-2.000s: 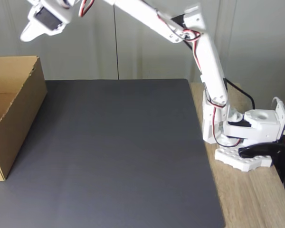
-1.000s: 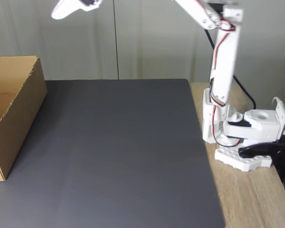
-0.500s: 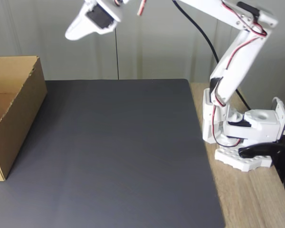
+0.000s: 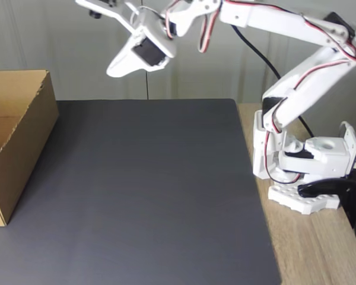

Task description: Grasp a ball and put it in the box.

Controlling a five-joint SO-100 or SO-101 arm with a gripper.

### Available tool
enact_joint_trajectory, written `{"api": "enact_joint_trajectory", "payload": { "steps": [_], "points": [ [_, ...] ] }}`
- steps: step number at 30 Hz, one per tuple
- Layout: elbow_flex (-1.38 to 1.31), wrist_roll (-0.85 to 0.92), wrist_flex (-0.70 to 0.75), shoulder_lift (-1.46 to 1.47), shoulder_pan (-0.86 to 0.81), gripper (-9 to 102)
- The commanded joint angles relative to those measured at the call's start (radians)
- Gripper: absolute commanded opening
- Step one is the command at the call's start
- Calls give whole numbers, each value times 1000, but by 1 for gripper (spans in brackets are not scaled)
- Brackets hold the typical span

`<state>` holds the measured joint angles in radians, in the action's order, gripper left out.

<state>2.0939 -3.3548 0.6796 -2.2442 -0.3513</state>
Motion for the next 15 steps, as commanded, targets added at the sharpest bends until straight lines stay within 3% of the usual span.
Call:
{"api": "enact_joint_trajectory", "payload": {
  "steps": [1, 15],
  "points": [
    [32, 11, -26, -60, -6, 0],
    [495, 112, -176, -344, 11, 0]
  ]
}}
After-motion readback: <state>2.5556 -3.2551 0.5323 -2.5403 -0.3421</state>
